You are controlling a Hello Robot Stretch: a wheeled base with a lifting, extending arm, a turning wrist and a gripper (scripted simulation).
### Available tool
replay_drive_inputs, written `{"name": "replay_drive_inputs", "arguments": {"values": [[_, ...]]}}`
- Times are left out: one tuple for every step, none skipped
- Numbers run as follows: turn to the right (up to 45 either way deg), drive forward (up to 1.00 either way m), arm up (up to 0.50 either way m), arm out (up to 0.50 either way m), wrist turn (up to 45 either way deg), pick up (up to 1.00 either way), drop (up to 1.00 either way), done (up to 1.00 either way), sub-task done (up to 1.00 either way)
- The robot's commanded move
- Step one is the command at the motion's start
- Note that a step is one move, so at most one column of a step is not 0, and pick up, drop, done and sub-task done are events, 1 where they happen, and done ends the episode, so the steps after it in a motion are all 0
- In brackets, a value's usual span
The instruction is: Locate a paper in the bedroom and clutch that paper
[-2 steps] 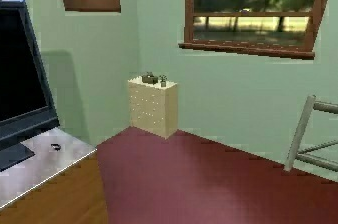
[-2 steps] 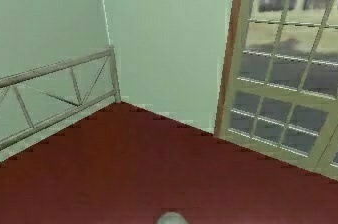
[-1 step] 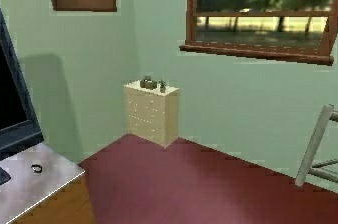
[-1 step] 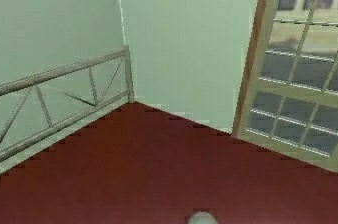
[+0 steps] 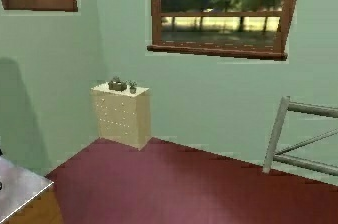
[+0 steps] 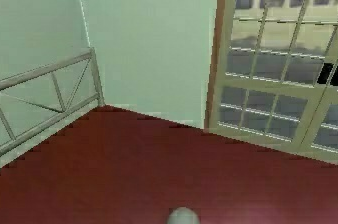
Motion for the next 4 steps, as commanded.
{"name": "replay_drive_inputs", "arguments": {"values": [[0.0,1.0,0.0,0.0,0.0,0.0,0.0,0.0,0.0],[0.0,0.4,0.0,0.0,0.0,0.0,0.0,0.0,0.0],[-45.0,0.0,0.0,0.0,0.0,0.0,0.0,0.0,0.0],[-45.0,0.0,0.0,0.0,0.0,0.0,0.0,0.0,0.0]]}}
